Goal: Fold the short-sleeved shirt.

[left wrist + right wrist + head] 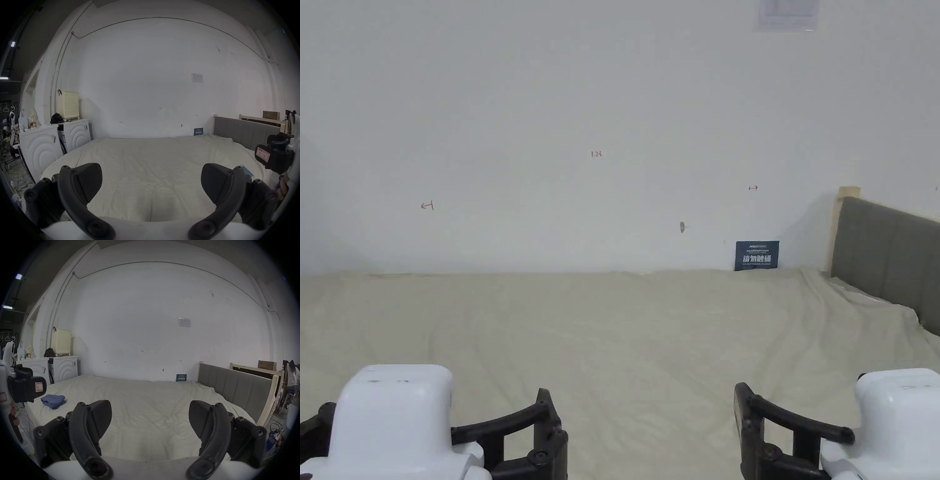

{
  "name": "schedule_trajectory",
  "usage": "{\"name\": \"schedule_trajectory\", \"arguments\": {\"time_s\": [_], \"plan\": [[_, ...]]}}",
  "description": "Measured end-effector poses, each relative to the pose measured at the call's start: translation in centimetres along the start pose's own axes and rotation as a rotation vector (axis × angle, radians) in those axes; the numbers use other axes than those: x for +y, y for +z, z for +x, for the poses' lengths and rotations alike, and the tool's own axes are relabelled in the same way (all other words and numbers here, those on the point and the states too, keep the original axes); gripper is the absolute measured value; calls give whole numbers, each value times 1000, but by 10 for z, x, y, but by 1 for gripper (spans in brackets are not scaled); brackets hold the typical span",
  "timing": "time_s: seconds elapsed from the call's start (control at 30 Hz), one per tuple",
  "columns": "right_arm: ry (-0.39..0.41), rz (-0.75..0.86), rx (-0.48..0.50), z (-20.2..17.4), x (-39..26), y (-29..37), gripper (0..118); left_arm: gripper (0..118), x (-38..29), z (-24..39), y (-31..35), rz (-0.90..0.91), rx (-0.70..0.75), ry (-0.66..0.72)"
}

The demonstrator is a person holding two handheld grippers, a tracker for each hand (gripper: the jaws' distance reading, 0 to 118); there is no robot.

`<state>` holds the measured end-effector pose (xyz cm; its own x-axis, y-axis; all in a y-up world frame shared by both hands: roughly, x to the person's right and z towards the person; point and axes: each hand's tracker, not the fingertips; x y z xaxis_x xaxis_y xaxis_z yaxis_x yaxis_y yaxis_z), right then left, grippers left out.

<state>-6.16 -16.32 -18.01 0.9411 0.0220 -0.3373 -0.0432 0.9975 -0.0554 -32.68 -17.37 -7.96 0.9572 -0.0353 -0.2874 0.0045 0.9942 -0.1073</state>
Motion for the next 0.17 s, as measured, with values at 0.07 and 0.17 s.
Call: {"name": "schedule_trajectory", "arguments": {"time_s": [0.07, 0.17], "plan": [[1, 0, -3, 0, 0, 0, 100, 118, -2, 2, -2, -3, 9, -10], [-1, -4, -2, 2, 0, -1, 100, 118, -2, 1, -2, -17, -7, -7]]}}
